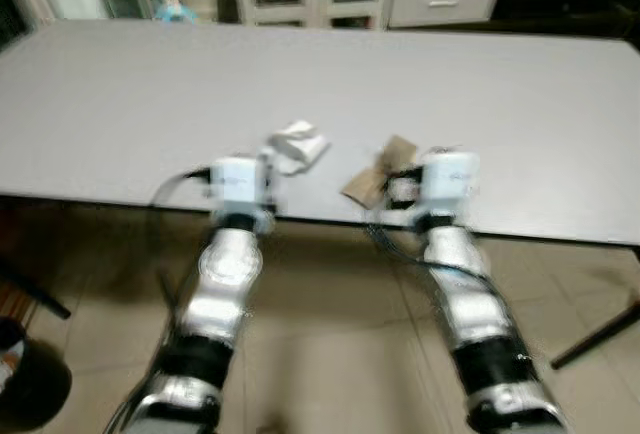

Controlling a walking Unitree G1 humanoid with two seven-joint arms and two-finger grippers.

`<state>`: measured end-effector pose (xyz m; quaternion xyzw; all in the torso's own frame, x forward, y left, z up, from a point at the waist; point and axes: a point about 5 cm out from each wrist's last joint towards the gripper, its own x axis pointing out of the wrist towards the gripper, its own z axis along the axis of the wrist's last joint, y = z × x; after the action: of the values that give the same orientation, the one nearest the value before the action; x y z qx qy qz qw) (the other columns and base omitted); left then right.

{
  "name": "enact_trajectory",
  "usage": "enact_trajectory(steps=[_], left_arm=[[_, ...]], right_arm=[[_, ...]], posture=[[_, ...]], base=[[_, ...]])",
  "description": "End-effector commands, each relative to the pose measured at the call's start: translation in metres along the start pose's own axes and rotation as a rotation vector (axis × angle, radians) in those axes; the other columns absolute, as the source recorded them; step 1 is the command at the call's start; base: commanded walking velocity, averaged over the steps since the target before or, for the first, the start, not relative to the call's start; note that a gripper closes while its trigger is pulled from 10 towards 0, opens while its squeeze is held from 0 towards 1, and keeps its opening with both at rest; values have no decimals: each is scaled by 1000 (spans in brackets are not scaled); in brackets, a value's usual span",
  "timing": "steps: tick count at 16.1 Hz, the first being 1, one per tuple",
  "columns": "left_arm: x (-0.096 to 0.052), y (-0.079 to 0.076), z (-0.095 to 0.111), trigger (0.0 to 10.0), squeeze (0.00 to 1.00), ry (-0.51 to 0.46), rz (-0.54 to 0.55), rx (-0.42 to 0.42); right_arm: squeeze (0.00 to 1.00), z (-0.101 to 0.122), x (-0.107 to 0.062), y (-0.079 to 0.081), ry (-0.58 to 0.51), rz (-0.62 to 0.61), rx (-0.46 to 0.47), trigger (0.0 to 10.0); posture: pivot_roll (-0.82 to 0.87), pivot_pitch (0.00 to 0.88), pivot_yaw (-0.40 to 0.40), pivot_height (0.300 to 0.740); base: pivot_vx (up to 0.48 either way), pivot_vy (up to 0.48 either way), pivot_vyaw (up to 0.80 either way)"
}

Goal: Picking trash to rubbish bin

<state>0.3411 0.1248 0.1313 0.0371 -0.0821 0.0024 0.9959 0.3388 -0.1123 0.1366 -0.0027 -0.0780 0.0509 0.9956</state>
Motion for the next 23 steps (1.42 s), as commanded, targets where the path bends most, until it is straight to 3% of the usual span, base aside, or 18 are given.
enact_trajectory(steps=[1, 9, 14, 18, 21, 22, 23], left_arm=[[1, -10, 4, 10000, 0, -9, -23, -11], [1, -14, 8, 10000, 0, -37, -55, -13], [1, -20, 22, 10000, 0, -106, -98, 18], [6, -12, 41, 10000, 0, -176, -95, 62], [11, 2, 56, 10000, 0, -225, -132, 171], [12, 12, 57, 10000, 0, -230, -207, 310], [14, 23, 54, 10000, 0, -210, -234, 397]], right_arm=[[0, 0, 0, -11, 3, -30, -10, 10000], [0, 0, 0, -11, 3, -31, -7, 10000], [0, 0, 0, -11, 4, -30, -5, 10000], [0, -2, -1, -9, 8, -27, -3, 10000], [0, -2, -1, -8, 6, -22, 0, 10000], [0, -2, -2, -8, 7, -23, 0, 10000], [0, -3, -3, -8, 9, -23, 0, 10000]], posture=[[-52, 90, 26, 740], [-53, 90, 28, 740], [-50, 89, 27, 740], [-45, 79, 30, 740], [-46, 74, 32, 740], [-43, 74, 33, 740], [-39, 77, 34, 740]], base=[[435, 0, 0], [414, 0, 0], [0, 0, 0], [0, 0, 0], [0, 0, 0], [0, 0, 0], [0, 0, 0]])
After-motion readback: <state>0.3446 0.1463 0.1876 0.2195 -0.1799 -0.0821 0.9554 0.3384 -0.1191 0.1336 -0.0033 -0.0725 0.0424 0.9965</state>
